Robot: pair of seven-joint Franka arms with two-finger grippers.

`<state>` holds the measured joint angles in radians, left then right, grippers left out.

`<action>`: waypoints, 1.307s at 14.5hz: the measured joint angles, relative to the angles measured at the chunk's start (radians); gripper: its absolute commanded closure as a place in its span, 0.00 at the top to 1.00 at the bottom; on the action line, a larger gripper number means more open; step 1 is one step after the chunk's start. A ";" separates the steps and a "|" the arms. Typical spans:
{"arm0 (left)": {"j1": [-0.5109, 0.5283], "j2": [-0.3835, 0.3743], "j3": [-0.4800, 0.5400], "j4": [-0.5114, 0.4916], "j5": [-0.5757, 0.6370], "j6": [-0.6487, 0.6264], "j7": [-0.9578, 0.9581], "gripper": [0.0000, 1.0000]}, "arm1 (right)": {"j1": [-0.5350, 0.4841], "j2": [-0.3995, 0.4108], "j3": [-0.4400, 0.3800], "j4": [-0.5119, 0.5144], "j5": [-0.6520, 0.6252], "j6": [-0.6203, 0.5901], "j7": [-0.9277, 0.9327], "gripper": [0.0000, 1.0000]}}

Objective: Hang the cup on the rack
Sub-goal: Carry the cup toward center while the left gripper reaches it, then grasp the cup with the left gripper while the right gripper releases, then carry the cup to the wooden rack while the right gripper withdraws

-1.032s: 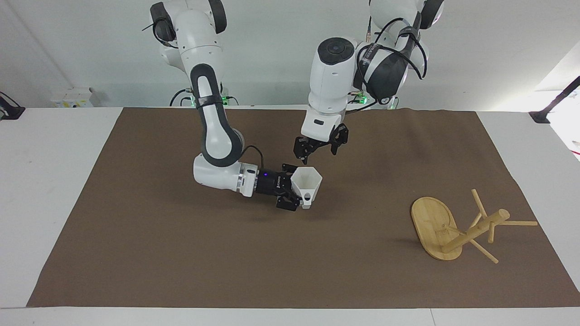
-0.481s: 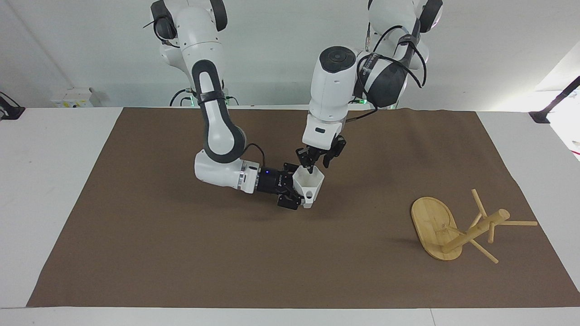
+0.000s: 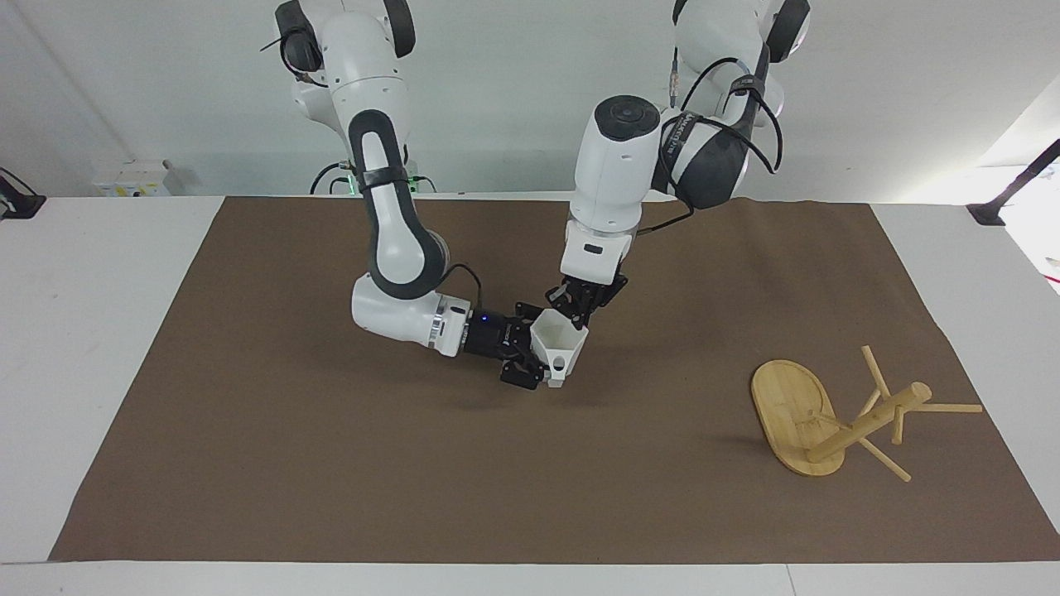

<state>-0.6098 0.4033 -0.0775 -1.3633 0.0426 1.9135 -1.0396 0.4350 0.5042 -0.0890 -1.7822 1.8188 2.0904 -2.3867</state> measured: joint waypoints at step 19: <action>0.023 -0.033 0.026 -0.128 0.071 0.235 -0.091 0.00 | -0.344 -0.026 -0.011 -0.044 -0.395 -0.326 0.000 1.00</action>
<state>-0.5872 0.3707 -0.0518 -1.4909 0.1136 2.1484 -1.1308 0.0907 0.4785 -0.0998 -1.8262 1.4233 1.7643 -2.3866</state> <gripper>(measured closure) 0.960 0.000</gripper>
